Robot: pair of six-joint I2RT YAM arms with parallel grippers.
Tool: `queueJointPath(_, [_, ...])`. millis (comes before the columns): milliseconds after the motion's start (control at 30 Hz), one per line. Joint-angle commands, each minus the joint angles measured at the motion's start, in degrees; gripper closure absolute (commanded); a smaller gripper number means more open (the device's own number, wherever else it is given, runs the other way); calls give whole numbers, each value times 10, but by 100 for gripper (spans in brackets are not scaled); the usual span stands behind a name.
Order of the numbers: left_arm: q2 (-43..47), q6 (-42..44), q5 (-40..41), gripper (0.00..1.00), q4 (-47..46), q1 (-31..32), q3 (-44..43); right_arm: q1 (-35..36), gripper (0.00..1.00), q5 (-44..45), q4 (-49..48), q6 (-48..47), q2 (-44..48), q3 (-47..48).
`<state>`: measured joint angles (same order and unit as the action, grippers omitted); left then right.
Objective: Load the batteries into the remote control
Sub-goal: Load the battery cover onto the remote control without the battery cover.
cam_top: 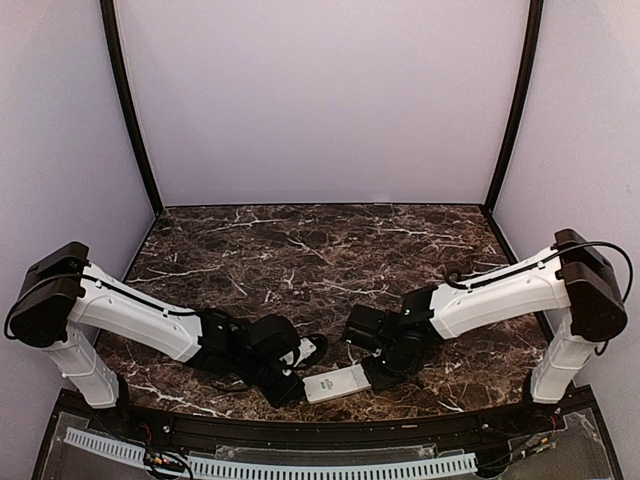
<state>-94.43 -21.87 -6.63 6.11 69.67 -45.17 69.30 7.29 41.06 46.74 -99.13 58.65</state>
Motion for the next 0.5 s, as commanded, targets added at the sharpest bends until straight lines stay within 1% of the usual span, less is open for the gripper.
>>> queueJointPath(0, [-2,7,24,100,53,4,24,-24,100,10,45,-15,33,-14])
queueJointPath(133, [3,7,27,100,55,4,28,-45,100,23,67,-38,64,-2])
queueJointPath(200, [3,8,28,100,56,4,28,-47,100,10,65,-62,79,18])
queueJointPath(333, [0,9,29,100,55,4,27,-40,100,-55,2,-109,114,48])
queueJointPath(467, [0,11,30,100,57,4,26,-42,100,-69,-45,-101,125,36])
